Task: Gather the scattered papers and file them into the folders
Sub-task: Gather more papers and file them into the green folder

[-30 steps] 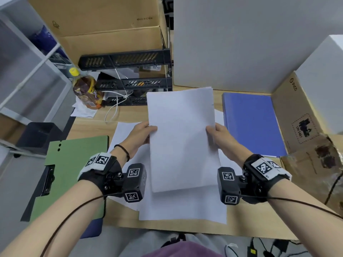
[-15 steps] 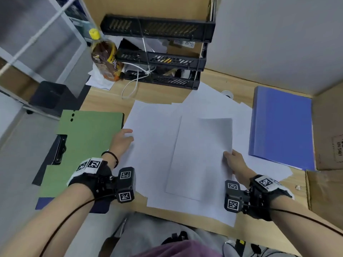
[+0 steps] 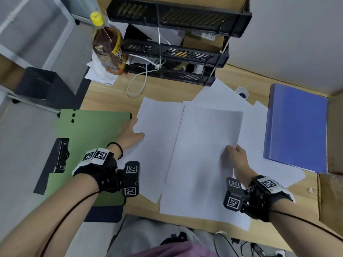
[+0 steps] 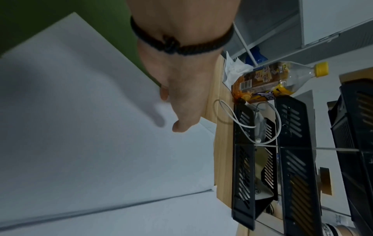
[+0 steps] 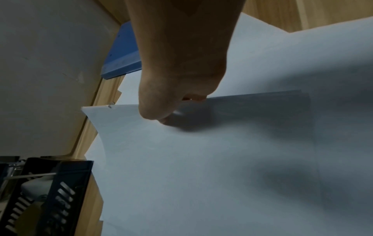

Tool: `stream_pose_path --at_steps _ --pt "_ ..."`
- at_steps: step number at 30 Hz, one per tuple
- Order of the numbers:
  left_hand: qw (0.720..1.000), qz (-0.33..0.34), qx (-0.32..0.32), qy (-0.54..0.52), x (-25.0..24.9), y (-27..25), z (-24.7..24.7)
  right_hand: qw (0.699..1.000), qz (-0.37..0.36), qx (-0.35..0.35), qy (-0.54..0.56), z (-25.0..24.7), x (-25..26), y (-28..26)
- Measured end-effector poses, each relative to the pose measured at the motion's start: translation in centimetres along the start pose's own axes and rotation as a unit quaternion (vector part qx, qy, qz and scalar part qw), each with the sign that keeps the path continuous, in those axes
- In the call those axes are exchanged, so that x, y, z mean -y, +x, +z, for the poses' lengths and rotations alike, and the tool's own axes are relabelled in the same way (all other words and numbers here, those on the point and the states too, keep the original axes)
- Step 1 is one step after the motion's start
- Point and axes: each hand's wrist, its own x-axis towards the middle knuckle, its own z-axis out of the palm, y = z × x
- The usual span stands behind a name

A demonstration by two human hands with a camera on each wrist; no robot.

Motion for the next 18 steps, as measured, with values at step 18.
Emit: stream_pose_path --at_steps 18 --pt "0.998 0.006 -0.006 -0.069 -3.4 3.8 1.5 0.994 0.038 -0.049 0.091 2.0 -1.9 -1.1"
